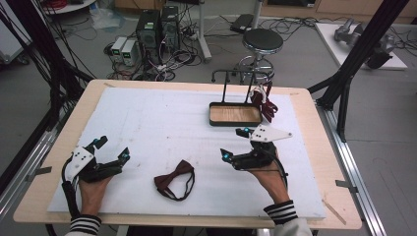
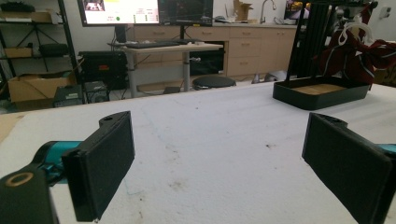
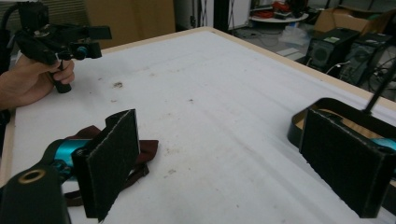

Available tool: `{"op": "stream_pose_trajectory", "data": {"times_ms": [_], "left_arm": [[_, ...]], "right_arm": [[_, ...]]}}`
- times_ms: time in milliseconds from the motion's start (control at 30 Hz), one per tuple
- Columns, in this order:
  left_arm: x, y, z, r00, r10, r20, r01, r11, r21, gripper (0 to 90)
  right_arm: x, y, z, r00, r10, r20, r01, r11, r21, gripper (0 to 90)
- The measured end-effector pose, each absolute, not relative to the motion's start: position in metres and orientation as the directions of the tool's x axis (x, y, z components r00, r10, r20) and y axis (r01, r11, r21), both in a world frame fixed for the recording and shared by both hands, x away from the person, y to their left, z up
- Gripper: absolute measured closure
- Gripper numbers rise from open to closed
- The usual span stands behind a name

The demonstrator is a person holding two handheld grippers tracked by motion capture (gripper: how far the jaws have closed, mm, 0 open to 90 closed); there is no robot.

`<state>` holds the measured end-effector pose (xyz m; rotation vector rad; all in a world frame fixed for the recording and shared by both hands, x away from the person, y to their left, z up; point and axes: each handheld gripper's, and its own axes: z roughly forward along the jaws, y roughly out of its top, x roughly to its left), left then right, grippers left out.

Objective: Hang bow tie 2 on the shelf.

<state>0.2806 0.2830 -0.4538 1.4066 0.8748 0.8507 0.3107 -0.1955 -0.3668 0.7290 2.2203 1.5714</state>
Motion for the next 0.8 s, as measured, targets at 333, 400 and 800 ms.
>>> {"op": "stream_pose_trajectory", "data": {"times_ms": [333, 400, 800], "left_arm": [[0.281, 0.283, -0.454, 0.448, 0.894, -0.004, 0.017, -0.004, 1.0, 9.7], [0.28, 0.283, -0.454, 0.449, 0.894, -0.005, 0.018, -0.004, 1.0, 9.7], [0.281, 0.283, -0.454, 0.449, 0.894, -0.005, 0.017, -0.003, 1.0, 9.7]], "right_arm": [[0.323, -0.162, -0.359, -0.875, 0.485, 0.004, 0.195, 0.344, 0.918, 11.4], [0.325, -0.156, -0.358, -0.885, 0.466, -0.001, 0.191, 0.365, 0.911, 11.4], [0.333, -0.129, -0.365, -0.93, 0.367, -0.012, 0.169, 0.458, 0.873, 11.4]]}}
